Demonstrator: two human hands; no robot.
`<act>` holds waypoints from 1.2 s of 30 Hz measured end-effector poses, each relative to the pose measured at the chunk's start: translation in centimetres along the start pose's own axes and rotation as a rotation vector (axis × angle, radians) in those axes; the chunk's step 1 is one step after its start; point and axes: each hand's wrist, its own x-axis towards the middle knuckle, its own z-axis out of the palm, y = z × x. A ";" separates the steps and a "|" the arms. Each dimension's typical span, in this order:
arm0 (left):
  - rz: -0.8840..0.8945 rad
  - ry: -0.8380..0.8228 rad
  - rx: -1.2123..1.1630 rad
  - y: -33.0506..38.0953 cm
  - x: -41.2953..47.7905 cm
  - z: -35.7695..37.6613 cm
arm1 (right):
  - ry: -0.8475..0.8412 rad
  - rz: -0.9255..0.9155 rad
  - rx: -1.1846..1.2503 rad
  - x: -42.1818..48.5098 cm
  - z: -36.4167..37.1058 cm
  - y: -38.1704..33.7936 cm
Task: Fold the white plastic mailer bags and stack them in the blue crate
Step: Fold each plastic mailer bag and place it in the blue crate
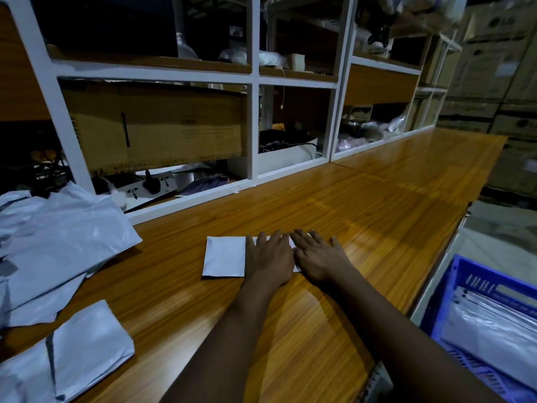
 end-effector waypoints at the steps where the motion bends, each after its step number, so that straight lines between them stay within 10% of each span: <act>1: -0.017 0.003 -0.012 -0.2 0.0 0.2 | -0.009 0.014 0.012 0.0 0.0 0.0; 15: -0.458 0.007 -0.223 -3.3 0.0 0.5 | -0.062 0.026 -0.043 0.2 0.0 -0.1; 36: -0.350 -0.046 -0.084 -9.0 -3.3 -0.2 | 0.055 0.040 -0.005 0.4 1.1 0.3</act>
